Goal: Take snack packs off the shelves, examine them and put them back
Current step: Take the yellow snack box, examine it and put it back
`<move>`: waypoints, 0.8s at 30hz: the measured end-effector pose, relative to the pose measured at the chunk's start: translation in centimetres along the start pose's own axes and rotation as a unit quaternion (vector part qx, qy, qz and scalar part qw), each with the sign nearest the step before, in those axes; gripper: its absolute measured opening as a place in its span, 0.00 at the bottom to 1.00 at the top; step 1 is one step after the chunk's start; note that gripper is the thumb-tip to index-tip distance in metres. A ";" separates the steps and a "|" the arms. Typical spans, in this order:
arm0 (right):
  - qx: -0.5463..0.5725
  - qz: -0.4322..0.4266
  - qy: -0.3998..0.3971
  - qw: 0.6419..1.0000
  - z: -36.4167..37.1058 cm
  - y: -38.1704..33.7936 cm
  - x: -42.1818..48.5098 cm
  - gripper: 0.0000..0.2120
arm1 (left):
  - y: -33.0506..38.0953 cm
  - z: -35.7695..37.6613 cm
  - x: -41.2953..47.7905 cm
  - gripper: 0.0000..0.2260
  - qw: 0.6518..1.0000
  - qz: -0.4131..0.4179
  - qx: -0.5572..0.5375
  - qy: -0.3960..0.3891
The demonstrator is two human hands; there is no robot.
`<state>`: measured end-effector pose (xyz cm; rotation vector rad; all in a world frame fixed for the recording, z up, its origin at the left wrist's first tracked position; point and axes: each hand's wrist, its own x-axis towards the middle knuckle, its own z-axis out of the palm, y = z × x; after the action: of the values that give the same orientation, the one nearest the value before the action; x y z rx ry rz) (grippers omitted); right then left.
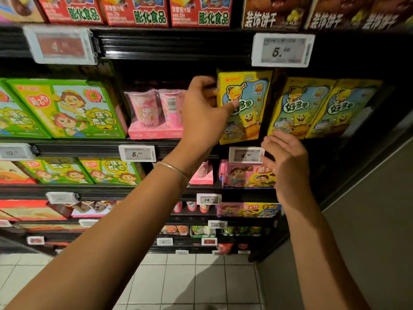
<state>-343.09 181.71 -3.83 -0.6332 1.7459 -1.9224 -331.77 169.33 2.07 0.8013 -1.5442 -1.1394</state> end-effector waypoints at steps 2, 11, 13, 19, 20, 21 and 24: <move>0.021 0.008 0.009 1.000 0.0 -0.3 0.4 0.18 | -0.3 1.1 0.3 0.23 1.000 -0.004 0.007 0.012; 0.146 0.074 0.036 0.986 -1.0 -0.9 2.0 0.21 | -2.1 4.8 1.1 0.22 0.998 0.004 0.058 0.032; 0.170 0.085 0.040 0.981 -1.1 -0.8 2.2 0.21 | -2.3 5.3 1.2 0.21 0.998 0.005 0.063 0.030; 0.253 0.126 0.038 0.959 -1.9 -1.1 2.7 0.22 | -2.5 6.4 1.5 0.18 0.998 -0.019 0.065 0.019; 0.274 0.136 0.036 0.951 -2.0 -1.3 2.8 0.22 | -2.6 6.4 1.6 0.17 0.998 -0.019 0.064 0.017; 0.291 0.145 0.036 0.945 -2.2 -1.4 2.8 0.23 | -2.6 6.4 1.6 0.16 0.998 -0.020 0.062 0.012; 0.316 0.160 0.039 0.934 -2.4 -1.7 3.0 0.24 | -2.7 6.3 1.8 0.15 0.998 -0.024 0.057 0.000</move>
<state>-346.98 181.90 -2.26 -0.0330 1.0700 -2.1119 -338.42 168.50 -0.17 0.9189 -1.6090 -1.0930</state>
